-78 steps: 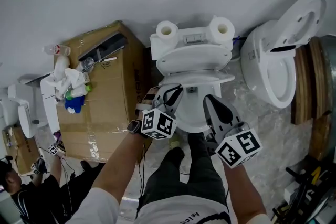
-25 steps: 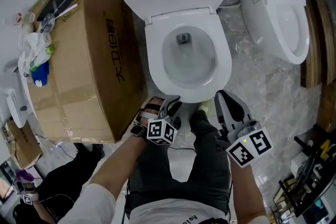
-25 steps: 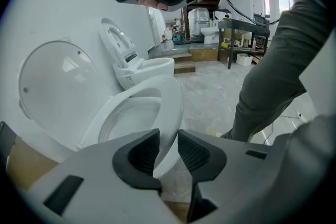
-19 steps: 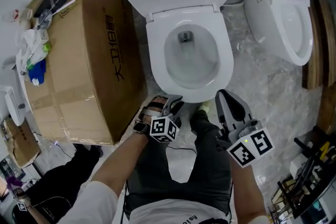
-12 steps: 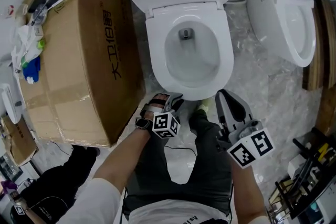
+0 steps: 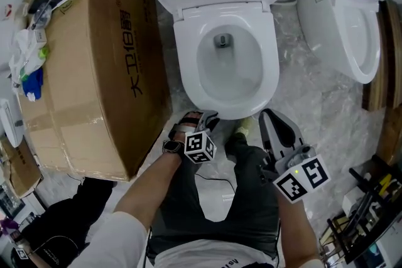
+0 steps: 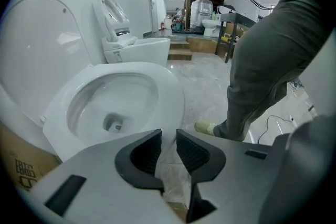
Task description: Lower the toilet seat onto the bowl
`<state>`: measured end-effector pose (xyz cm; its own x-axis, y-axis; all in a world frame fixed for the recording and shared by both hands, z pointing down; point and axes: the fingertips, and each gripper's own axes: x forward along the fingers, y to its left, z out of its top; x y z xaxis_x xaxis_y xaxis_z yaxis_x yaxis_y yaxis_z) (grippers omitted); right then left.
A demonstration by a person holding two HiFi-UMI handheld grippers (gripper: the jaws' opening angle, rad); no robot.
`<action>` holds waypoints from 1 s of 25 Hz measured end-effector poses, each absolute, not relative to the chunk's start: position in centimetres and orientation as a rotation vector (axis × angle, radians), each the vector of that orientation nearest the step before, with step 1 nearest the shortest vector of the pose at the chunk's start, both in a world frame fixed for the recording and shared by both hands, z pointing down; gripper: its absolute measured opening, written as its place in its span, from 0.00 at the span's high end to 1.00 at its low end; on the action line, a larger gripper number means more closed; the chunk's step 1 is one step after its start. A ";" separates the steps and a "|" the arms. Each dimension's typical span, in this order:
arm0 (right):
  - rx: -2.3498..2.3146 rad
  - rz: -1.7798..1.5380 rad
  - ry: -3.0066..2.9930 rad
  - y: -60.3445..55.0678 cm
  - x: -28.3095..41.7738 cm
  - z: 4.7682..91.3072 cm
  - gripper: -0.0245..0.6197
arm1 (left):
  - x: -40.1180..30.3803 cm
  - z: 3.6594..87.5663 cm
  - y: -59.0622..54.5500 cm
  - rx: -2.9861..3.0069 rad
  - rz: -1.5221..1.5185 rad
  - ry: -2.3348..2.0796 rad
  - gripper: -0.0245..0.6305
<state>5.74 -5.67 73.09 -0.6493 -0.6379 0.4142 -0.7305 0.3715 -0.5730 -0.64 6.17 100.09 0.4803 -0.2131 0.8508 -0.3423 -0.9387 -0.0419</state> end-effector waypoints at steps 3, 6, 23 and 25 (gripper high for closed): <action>1.244 1.149 -2.492 -5.6 5.7 73.1 0.94 | -1.0 99.4 5.8 2.548 1.425 -0.542 0.84; 1.227 1.141 -2.491 -5.3 5.5 71.9 0.94 | -1.2 97.3 5.4 2.536 1.396 -0.586 0.88; 1.210 1.022 -2.523 -4.1 5.1 59.8 0.94 | -0.6 74.4 -0.7 2.639 1.125 -0.878 0.95; 1.210 1.009 -2.536 -4.0 4.8 58.3 0.94 | -0.3 71.7 -1.2 2.656 1.092 -0.906 0.95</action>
<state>4.85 -4.04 58.29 -0.6613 -0.6319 0.4043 -0.7369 0.4462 -0.5079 -0.31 -1.16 71.70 0.5579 -0.4812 0.6761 -0.5753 -0.8114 -0.1028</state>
